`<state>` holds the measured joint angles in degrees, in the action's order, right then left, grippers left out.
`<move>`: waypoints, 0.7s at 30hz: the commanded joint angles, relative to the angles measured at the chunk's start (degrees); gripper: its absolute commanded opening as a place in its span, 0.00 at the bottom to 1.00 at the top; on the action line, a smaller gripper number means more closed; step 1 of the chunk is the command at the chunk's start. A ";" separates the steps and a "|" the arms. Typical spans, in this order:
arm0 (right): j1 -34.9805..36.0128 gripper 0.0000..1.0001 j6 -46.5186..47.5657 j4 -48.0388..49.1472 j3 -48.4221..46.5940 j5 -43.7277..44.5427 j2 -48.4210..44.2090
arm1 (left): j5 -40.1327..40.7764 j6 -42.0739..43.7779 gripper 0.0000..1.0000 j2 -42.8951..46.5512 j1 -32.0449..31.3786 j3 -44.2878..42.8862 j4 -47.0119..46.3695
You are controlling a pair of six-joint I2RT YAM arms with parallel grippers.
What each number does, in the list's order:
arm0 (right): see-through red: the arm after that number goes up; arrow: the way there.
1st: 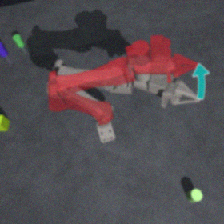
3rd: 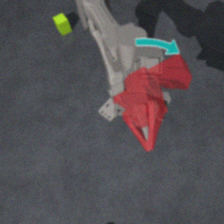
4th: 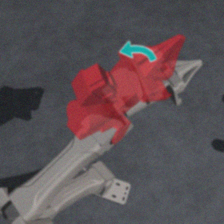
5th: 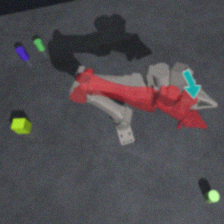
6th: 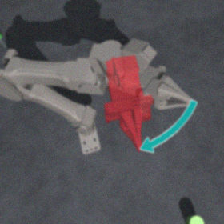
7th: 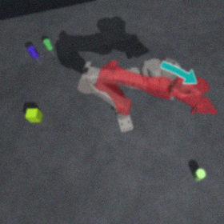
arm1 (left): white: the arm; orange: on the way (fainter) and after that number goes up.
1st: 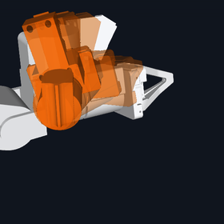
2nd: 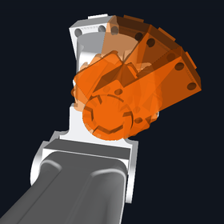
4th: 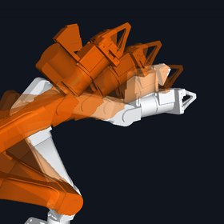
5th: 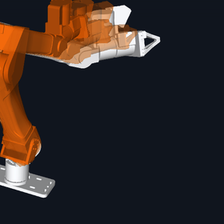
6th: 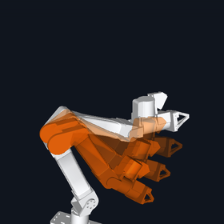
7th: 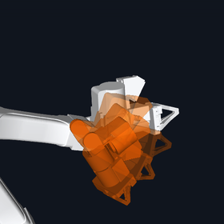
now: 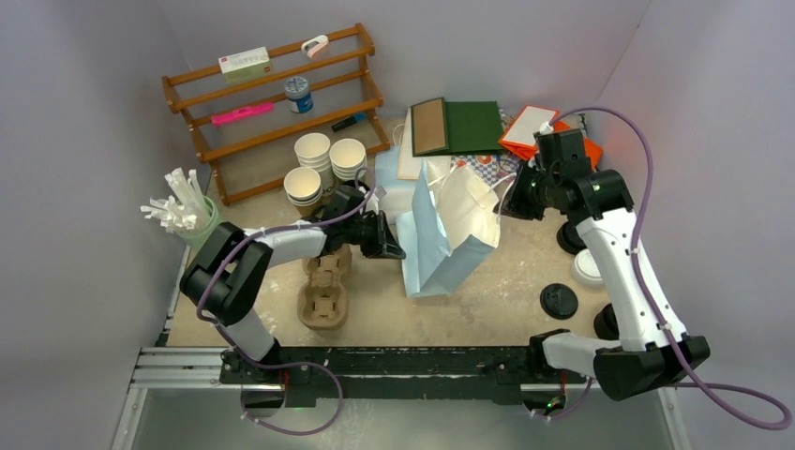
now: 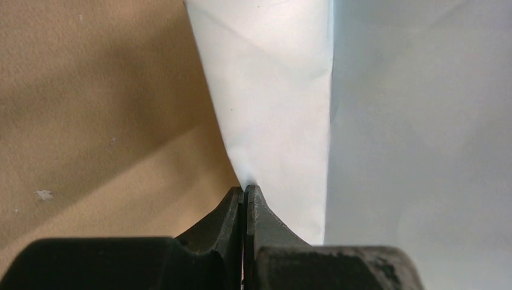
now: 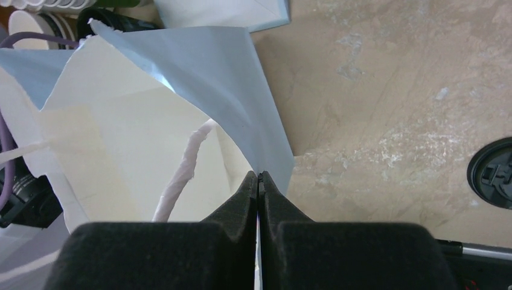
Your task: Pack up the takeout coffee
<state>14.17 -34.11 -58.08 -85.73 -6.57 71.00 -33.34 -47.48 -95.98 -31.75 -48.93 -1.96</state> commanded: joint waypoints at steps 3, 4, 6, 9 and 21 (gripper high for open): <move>-1.20 0.00 -4.65 2.77 6.67 3.74 -5.28 | -1.37 -2.58 0.00 -0.73 1.76 4.87 -11.90; -1.30 0.00 -5.00 2.75 7.53 3.94 -5.65 | -1.91 -3.28 0.00 -1.30 1.88 5.49 -13.80; -1.33 0.00 -5.35 3.23 8.68 3.95 -6.30 | -2.45 -3.94 0.00 -2.36 2.14 6.11 -15.54; -1.33 0.00 -3.43 5.08 8.85 1.29 -6.91 | -2.34 -2.48 0.07 -2.96 2.13 4.50 -13.31; -1.33 0.00 -2.08 11.40 8.12 -5.20 -5.55 | 4.07 9.14 0.63 9.63 1.89 -17.11 16.33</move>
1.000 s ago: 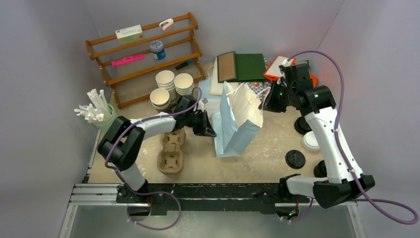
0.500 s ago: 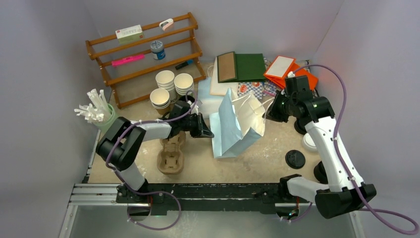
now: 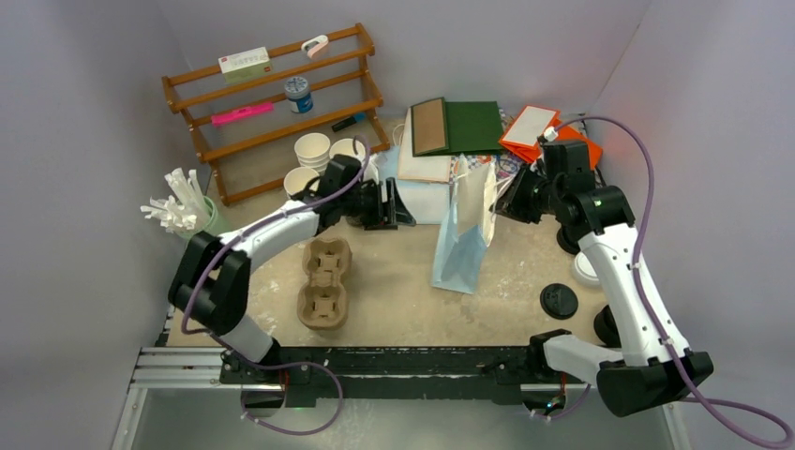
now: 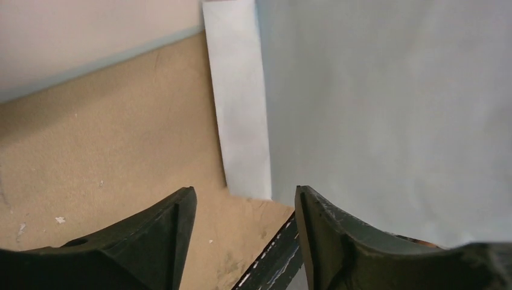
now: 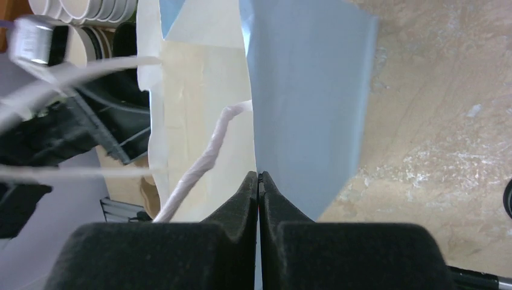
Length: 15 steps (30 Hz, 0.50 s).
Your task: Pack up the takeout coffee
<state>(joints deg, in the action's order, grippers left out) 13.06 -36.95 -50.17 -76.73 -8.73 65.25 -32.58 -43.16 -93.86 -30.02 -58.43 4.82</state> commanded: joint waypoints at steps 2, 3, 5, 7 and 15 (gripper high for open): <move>-0.21 0.00 0.99 4.45 -0.87 -3.41 0.51 | 5.39 5.30 0.67 9.89 -0.10 -11.13 12.09; -0.21 0.00 1.19 4.92 -0.88 -3.89 0.84 | 6.14 5.43 0.70 10.69 -0.20 -13.00 13.21; -0.23 0.00 1.47 6.00 -0.92 -4.36 1.24 | 6.74 5.22 0.76 11.86 -1.16 -16.25 13.82; -0.22 0.00 1.65 6.69 -0.96 -4.58 1.51 | 9.01 4.66 0.81 12.13 -2.74 -19.44 15.09; -0.23 0.00 3.40 6.40 -1.34 -6.81 2.03 | 21.89 5.19 0.86 8.23 -11.14 -28.05 17.51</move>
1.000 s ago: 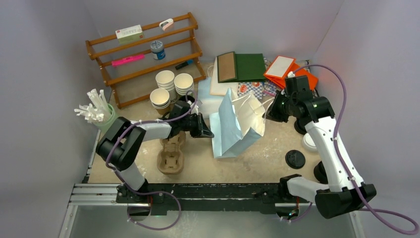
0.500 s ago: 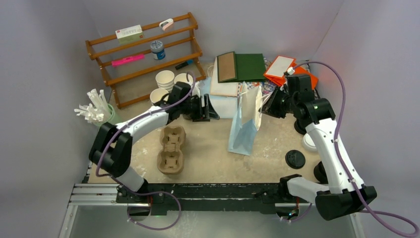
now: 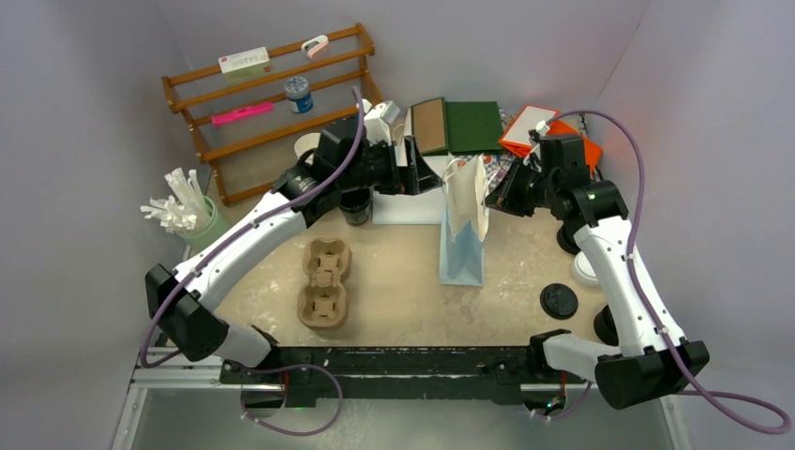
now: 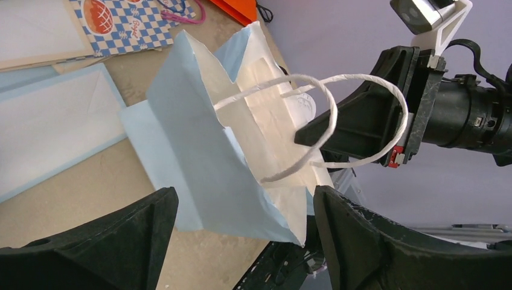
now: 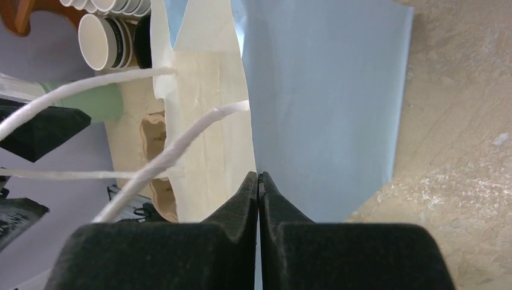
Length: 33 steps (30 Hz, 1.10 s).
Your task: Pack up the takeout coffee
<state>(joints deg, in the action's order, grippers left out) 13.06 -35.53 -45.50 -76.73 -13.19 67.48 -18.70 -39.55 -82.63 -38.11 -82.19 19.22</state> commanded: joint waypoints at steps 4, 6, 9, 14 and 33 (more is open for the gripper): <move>-0.17 0.00 2.29 1.95 -1.17 -2.83 -0.39 | 12.69 1.24 0.86 -8.77 -5.32 -10.92 8.85; -0.18 0.00 2.31 2.24 -1.02 -3.10 -0.52 | 15.13 1.21 0.86 -11.67 -6.73 -14.44 11.38; -0.23 0.00 2.25 2.48 -0.72 -3.48 -0.63 | 17.29 1.59 0.87 -15.53 -8.88 -18.94 14.47; -0.23 0.00 2.30 2.73 -0.59 -3.32 -0.92 | 22.72 4.03 0.74 -19.72 -10.63 -24.44 20.81; -0.22 0.13 3.61 -5.94 -6.21 14.76 -0.44 | 32.94 12.66 0.00 -23.26 -12.25 -36.88 31.82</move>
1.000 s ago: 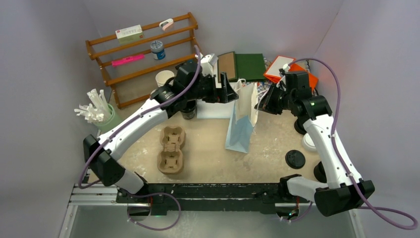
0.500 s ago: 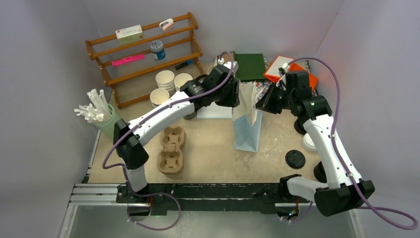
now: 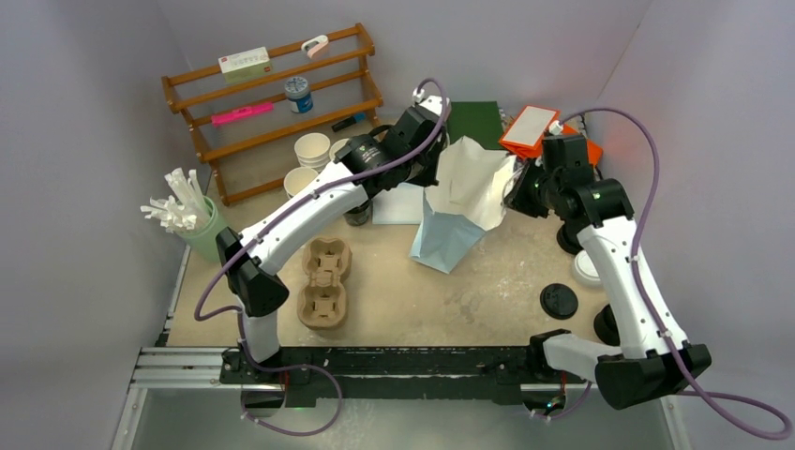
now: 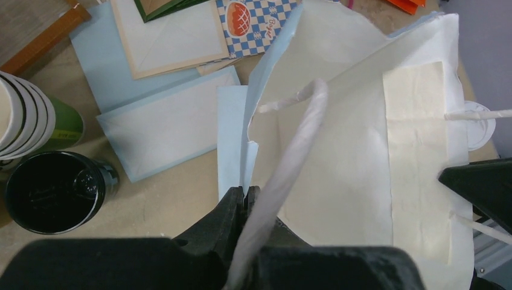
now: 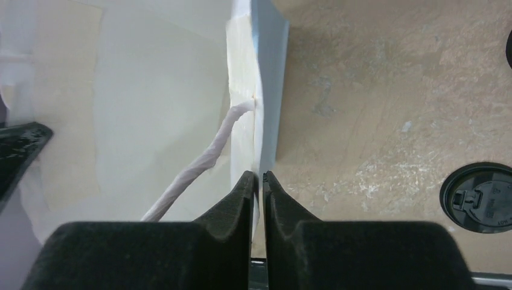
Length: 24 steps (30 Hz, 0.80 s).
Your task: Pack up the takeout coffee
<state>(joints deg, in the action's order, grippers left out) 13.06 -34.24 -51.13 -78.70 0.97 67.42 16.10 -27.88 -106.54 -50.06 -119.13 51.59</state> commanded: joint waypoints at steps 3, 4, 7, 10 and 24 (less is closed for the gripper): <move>-0.22 0.27 3.77 0.71 -6.72 -3.58 0.72 | -4.17 -0.24 0.00 1.28 -0.31 1.94 -3.31; -0.23 0.31 3.82 0.60 -7.47 -4.85 1.11 | -4.42 -0.30 0.00 1.18 -0.30 1.86 -3.41; -0.18 0.41 3.62 -0.21 -9.83 -8.24 1.42 | -4.50 -0.02 0.00 0.65 -0.30 1.02 -2.81; -0.21 0.47 4.14 -1.12 -13.50 -8.62 1.35 | -4.40 -0.13 0.00 0.63 -0.30 0.75 -2.55; 17.17 0.00 -1.35 -1.63 -36.61 -7.09 16.75 | -4.13 -5.47 0.00 1.18 -0.30 1.31 -3.01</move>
<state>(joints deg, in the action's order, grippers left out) 25.85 -29.74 -52.01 -111.94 -9.89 79.83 11.46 -29.93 -106.65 -50.33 -117.30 50.50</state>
